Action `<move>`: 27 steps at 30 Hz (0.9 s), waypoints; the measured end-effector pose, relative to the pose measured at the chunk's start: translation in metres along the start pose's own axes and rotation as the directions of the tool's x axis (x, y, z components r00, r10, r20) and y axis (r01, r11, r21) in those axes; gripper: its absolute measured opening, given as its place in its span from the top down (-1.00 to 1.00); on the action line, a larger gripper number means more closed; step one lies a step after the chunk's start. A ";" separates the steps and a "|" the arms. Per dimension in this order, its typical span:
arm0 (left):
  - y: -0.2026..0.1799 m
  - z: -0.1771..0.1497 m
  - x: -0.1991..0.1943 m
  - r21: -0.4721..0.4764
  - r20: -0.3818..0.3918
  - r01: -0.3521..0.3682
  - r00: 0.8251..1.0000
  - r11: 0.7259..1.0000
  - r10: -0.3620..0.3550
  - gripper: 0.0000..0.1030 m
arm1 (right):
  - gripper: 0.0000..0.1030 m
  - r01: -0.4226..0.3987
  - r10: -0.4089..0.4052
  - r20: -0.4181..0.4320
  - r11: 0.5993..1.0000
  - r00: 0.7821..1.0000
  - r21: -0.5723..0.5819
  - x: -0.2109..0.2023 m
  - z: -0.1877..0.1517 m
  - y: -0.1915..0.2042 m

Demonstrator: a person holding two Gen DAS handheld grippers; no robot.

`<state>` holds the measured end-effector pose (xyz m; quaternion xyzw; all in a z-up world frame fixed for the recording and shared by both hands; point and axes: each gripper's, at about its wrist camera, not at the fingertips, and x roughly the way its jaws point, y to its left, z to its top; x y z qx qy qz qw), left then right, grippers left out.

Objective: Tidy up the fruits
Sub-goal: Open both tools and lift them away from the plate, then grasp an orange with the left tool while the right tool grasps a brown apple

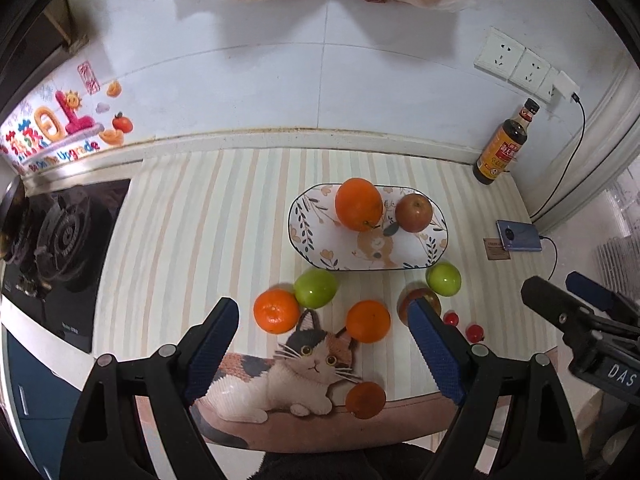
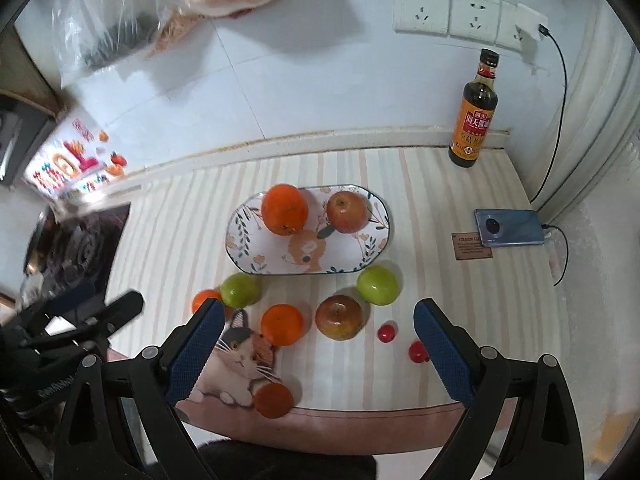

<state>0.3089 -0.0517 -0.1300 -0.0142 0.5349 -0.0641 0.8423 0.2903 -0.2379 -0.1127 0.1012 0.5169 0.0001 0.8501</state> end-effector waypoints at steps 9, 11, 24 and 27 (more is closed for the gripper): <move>0.039 -0.011 0.057 -0.073 -0.105 -0.069 0.993 0.995 0.061 -0.68 | -0.98 -0.042 0.067 -0.183 0.990 0.981 0.137 0.096 -0.027 -0.032; 0.048 -0.014 0.080 -0.082 -0.159 -0.082 0.985 0.993 0.069 -0.68 | -0.97 -0.026 0.069 -0.231 0.982 0.970 0.186 0.127 -0.033 -0.044; 0.058 -0.023 0.216 -0.025 -0.418 -0.099 0.905 0.995 0.080 -0.68 | -0.77 0.038 0.055 -0.379 0.971 0.924 0.234 0.231 -0.043 -0.056; 0.054 -0.026 0.232 0.017 -0.443 -0.098 0.891 0.995 0.095 -0.64 | -0.63 0.044 0.053 -0.408 0.973 0.911 0.224 0.245 -0.042 -0.054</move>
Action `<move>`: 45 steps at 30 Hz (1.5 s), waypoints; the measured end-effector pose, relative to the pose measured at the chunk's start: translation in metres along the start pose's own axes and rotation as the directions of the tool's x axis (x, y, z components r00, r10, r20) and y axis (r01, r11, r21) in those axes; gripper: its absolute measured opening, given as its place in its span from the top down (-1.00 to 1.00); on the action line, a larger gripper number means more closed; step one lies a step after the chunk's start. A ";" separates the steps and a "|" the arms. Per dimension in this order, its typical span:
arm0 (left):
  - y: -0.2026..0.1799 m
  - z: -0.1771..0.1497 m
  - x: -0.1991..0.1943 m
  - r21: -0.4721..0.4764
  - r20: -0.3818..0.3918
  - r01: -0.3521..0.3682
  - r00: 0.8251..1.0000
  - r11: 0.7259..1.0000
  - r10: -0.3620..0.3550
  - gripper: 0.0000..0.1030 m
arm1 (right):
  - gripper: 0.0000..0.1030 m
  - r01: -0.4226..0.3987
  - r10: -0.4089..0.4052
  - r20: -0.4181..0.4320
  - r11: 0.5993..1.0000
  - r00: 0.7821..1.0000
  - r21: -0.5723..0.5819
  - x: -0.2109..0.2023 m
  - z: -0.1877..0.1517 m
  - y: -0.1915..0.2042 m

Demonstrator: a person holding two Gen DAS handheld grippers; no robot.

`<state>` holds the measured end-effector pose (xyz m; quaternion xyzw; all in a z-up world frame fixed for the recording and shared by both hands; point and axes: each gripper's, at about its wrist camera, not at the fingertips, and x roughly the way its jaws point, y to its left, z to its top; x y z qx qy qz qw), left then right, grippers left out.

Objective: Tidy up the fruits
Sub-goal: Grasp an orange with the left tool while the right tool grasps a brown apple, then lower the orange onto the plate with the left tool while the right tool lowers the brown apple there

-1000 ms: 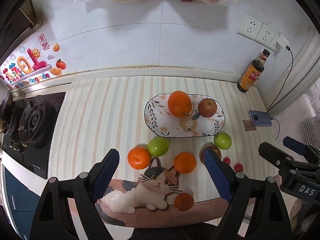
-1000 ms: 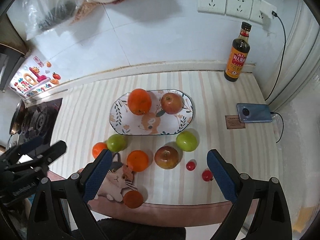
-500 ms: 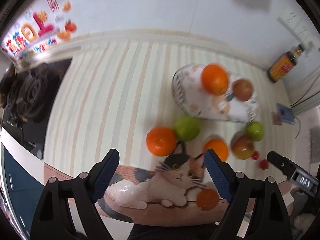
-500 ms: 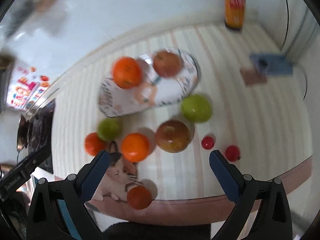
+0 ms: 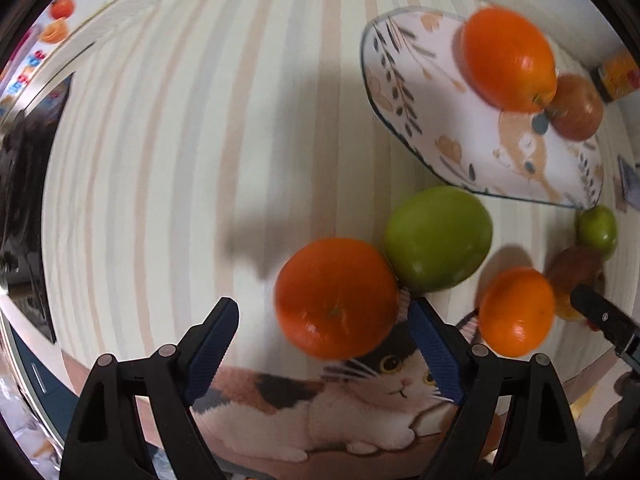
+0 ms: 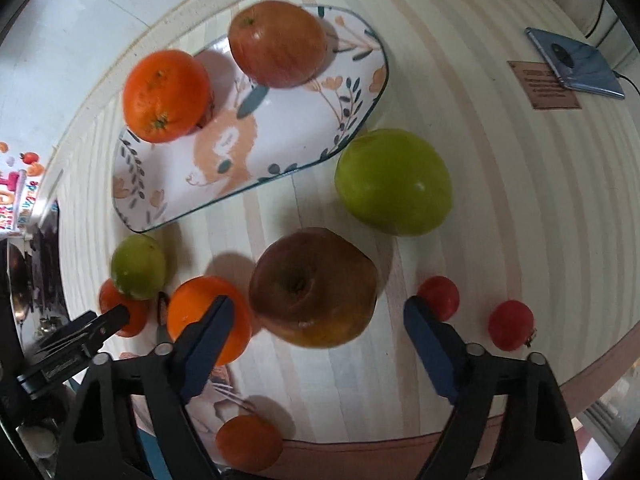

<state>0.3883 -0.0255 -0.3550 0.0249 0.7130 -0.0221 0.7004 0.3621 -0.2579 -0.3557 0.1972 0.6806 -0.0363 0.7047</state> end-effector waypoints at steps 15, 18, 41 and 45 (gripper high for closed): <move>-0.017 -0.061 0.002 0.034 -0.014 0.037 0.999 0.999 -0.036 -0.23 | -0.38 -0.009 -0.002 -0.093 0.992 0.996 -0.126 0.021 -0.029 0.014; -0.019 -0.072 0.012 0.031 -0.027 0.024 0.999 0.999 -0.023 -0.23 | -0.40 -0.020 0.012 -0.071 0.993 0.997 -0.112 0.023 -0.033 0.014; -0.010 0.057 -0.096 0.052 0.163 0.095 0.981 0.994 -0.102 -0.23 | -0.38 -0.058 0.073 0.118 0.991 0.990 -0.123 -0.023 0.058 0.050; -0.011 0.104 -0.065 0.069 0.105 0.087 0.990 0.994 -0.094 -0.23 | -0.38 -0.022 0.037 0.111 0.990 0.993 -0.136 -0.004 0.078 0.054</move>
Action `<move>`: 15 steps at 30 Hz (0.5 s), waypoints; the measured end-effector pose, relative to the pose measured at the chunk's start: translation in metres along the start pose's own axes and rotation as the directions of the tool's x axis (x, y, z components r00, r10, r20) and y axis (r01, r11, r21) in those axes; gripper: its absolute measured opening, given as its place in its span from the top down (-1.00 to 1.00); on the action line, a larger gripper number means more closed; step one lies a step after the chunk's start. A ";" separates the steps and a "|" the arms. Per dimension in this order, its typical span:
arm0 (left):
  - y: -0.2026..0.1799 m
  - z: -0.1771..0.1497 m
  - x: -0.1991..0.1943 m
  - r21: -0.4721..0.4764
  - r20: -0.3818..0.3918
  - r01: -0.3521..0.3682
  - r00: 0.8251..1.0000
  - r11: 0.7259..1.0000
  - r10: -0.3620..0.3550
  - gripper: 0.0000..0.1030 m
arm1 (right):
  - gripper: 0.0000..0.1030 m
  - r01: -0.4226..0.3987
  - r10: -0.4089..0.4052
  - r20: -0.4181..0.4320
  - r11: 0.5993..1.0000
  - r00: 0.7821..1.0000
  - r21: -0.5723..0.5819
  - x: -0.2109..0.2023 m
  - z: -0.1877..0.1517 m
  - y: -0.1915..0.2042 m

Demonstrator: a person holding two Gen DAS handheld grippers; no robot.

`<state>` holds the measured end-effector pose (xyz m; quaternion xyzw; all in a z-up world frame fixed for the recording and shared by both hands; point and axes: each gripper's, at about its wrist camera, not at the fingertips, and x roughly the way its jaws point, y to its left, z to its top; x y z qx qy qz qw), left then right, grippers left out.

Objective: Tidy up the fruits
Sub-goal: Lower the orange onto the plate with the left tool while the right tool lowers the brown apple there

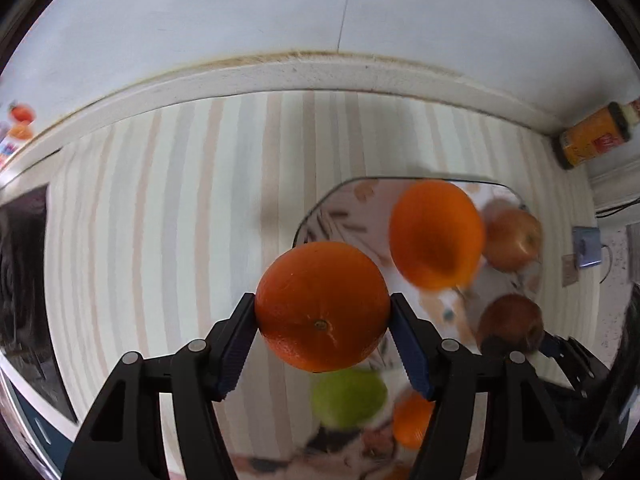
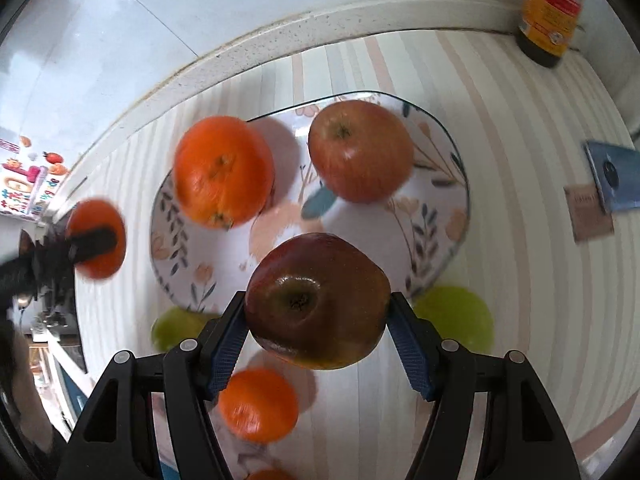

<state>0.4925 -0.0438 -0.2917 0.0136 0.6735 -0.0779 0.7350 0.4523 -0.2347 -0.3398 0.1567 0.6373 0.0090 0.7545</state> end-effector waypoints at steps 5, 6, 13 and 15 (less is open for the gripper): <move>-0.002 0.026 0.031 0.031 -0.076 0.002 0.997 1.000 0.000 -0.23 | -0.38 0.005 -0.005 -0.009 1.000 1.000 -0.001 0.008 0.012 0.000; -0.002 0.028 0.033 0.031 -0.080 0.000 0.997 1.000 0.003 -0.23 | -0.38 0.001 -0.001 -0.012 1.000 1.000 0.000 0.011 0.013 0.001; -0.007 0.033 0.036 0.051 -0.089 -0.031 0.995 0.998 0.036 -0.24 | -0.40 -0.013 0.013 -0.022 1.000 1.000 0.025 0.015 0.016 -0.003; -0.010 0.037 0.040 0.033 -0.093 -0.040 0.995 0.999 0.043 -0.24 | -0.54 -0.028 0.029 -0.023 0.999 0.999 0.041 0.006 0.010 -0.012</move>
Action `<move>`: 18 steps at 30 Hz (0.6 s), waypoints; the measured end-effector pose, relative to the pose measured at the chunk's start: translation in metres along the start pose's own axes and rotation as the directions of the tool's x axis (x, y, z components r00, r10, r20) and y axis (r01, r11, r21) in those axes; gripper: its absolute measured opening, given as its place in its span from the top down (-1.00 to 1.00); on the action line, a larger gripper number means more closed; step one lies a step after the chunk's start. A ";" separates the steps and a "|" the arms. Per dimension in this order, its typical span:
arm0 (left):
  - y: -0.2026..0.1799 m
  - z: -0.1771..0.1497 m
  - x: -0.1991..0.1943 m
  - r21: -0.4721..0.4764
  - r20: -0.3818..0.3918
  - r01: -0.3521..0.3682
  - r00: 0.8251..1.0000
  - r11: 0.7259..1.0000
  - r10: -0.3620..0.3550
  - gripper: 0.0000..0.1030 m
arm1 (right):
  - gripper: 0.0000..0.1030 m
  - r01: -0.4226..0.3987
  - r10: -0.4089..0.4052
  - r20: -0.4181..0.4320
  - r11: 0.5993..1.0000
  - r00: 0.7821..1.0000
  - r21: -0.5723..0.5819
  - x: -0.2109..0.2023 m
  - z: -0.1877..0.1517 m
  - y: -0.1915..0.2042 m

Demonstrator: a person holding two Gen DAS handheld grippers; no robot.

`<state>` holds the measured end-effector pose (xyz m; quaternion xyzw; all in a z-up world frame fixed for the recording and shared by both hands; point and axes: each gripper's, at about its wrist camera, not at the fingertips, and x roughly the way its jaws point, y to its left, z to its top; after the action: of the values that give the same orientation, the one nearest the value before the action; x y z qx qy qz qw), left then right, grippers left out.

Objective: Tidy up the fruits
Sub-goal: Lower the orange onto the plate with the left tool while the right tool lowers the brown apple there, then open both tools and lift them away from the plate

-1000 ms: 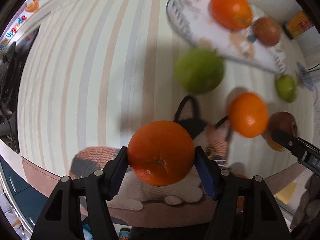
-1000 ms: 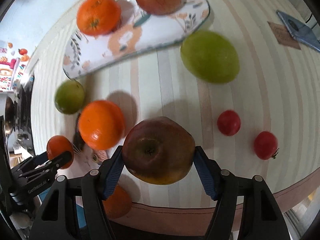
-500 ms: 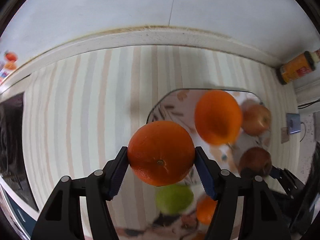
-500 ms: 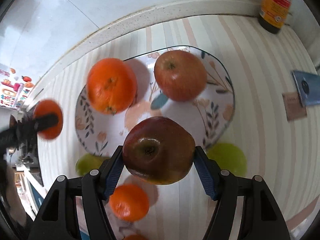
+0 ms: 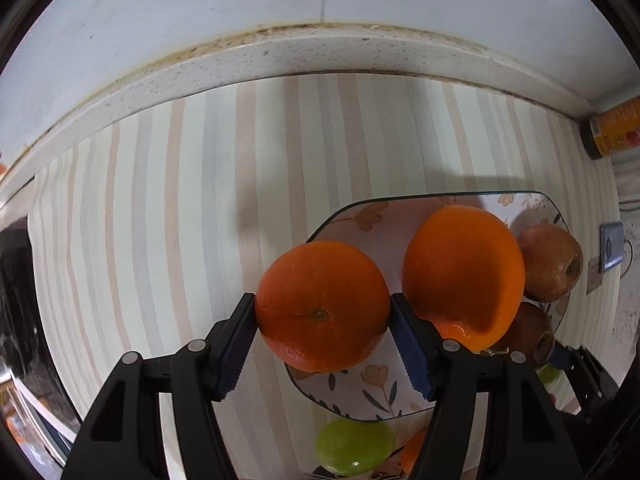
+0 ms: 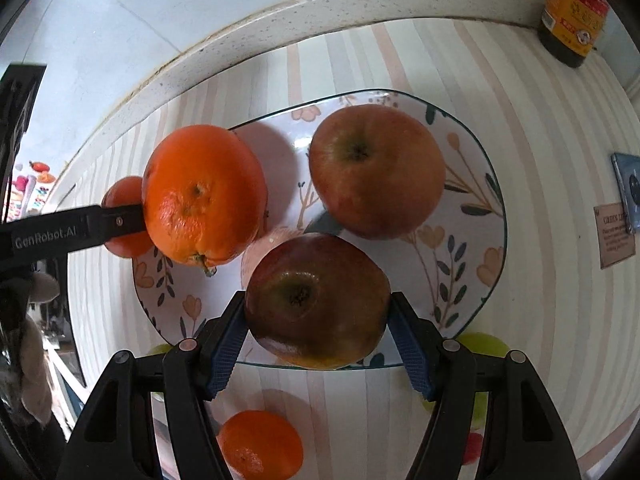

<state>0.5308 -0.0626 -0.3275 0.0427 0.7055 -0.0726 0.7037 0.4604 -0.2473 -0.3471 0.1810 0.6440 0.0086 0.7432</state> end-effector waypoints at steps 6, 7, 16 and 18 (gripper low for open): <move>-0.009 0.001 -0.021 -0.012 0.064 -0.023 0.998 1.000 0.024 -0.64 | -0.85 0.006 -0.006 -0.007 0.999 1.000 0.033 -0.024 -0.004 -0.008; -0.009 -0.001 -0.028 -0.013 0.079 -0.023 0.997 1.000 0.024 -0.65 | -0.85 0.011 -0.011 -0.014 0.999 1.000 0.036 -0.025 -0.006 -0.007; -0.009 -0.055 -0.076 -0.061 0.171 -0.008 0.985 0.998 0.019 -0.65 | -0.85 0.153 -0.151 0.042 0.986 0.988 -0.061 -0.072 -0.022 0.015; -0.010 -0.072 -0.083 -0.076 0.193 -0.004 0.981 0.997 0.018 -0.65 | -0.85 0.155 -0.152 0.053 0.985 0.987 -0.074 -0.083 -0.029 0.016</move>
<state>0.4588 -0.0573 -0.2441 0.0130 0.6356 -0.0460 0.7705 0.4223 -0.2453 -0.2662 0.1021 0.6376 -0.0280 0.7631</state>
